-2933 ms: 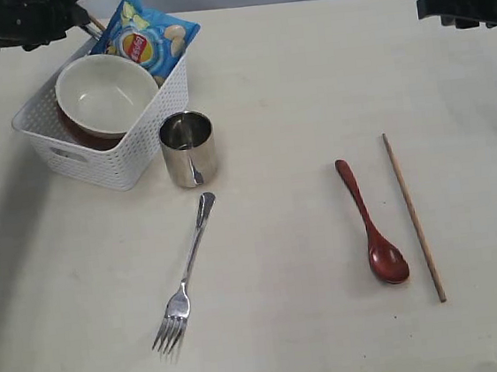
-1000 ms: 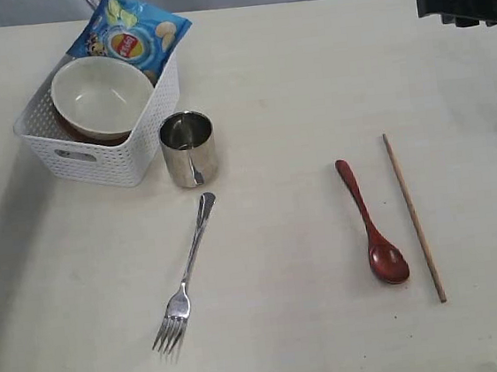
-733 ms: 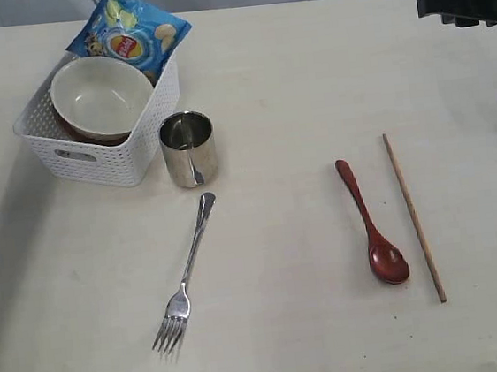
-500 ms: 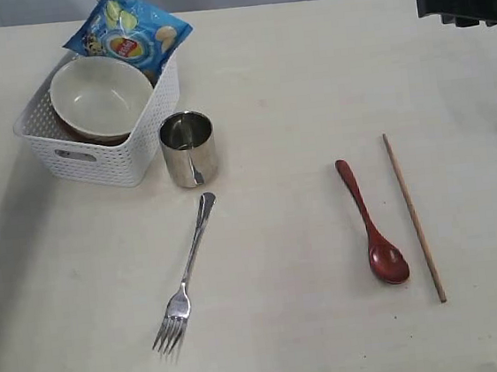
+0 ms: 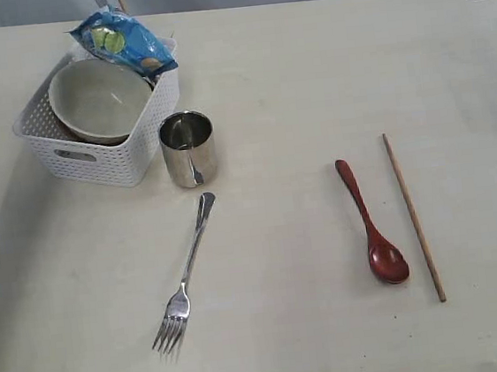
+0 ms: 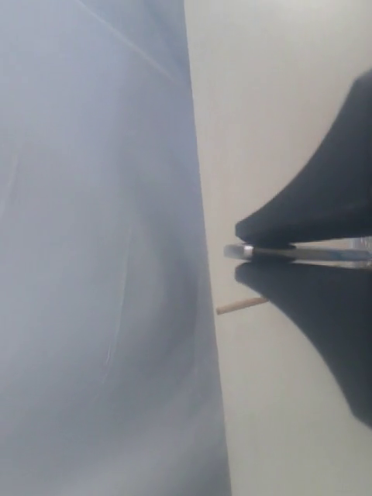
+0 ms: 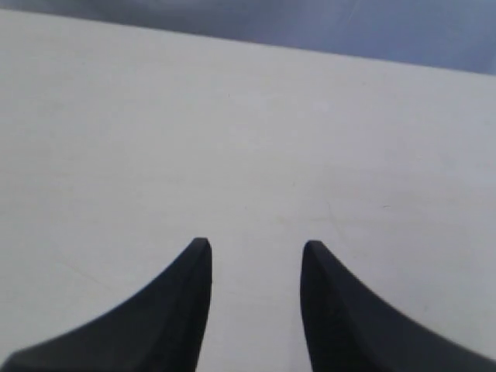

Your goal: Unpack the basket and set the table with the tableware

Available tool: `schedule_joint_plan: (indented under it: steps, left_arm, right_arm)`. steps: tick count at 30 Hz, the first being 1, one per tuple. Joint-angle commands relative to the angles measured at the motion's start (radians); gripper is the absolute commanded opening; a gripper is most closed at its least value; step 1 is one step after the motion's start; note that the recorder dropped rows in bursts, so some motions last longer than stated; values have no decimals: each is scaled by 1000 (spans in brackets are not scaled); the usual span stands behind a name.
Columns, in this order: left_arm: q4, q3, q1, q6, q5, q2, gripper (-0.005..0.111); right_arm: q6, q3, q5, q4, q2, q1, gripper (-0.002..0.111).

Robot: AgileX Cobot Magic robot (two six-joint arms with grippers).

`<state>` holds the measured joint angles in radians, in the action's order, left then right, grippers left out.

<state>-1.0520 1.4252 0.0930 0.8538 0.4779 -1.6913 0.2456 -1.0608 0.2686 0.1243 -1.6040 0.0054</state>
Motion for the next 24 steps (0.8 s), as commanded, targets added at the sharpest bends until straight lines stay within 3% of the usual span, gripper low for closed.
schedule_joint_plan:
  steps: [1,6,12,17,24]
  left_arm:
    - [24,1,1,-13,16,46,0]
    - [37,1,1,-27,23,77,0]
    - [37,1,1,-115,79,110,0]
    - [36,1,1,-156,156,136,0]
    - [31,1,1,-183,273,167,0]
  right_arm:
    - [12,4,-1,33,83,9,37]
    - [63,4,-5,33,144,99,37]
    - [186,-9,-46,85,174,309,37]
    - [306,-67,-59,190,173,493,54]
    - [318,-71,-207,209,162,636,54]
